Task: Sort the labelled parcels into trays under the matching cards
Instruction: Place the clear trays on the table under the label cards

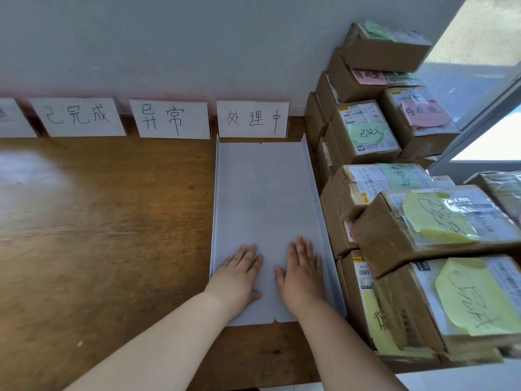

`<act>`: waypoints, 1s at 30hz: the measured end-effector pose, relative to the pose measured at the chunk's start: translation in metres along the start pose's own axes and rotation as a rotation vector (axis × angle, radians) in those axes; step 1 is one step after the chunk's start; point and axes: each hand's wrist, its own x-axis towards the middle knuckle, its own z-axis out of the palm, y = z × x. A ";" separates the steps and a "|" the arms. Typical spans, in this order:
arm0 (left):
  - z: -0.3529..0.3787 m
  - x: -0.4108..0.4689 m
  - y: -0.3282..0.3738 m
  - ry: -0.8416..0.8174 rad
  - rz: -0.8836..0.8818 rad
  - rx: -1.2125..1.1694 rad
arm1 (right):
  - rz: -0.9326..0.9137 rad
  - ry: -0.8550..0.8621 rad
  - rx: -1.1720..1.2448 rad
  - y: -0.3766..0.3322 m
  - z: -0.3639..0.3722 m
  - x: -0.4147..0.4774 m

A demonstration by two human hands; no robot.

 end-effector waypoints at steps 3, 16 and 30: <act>0.000 -0.002 0.000 0.042 0.006 -0.026 | -0.027 0.005 0.044 -0.002 -0.001 -0.004; -0.012 -0.026 0.001 0.335 0.006 -0.049 | -0.105 0.075 0.148 -0.036 -0.008 -0.024; -0.028 -0.112 -0.129 0.534 -0.161 -0.144 | -0.257 0.161 0.105 -0.194 -0.018 -0.049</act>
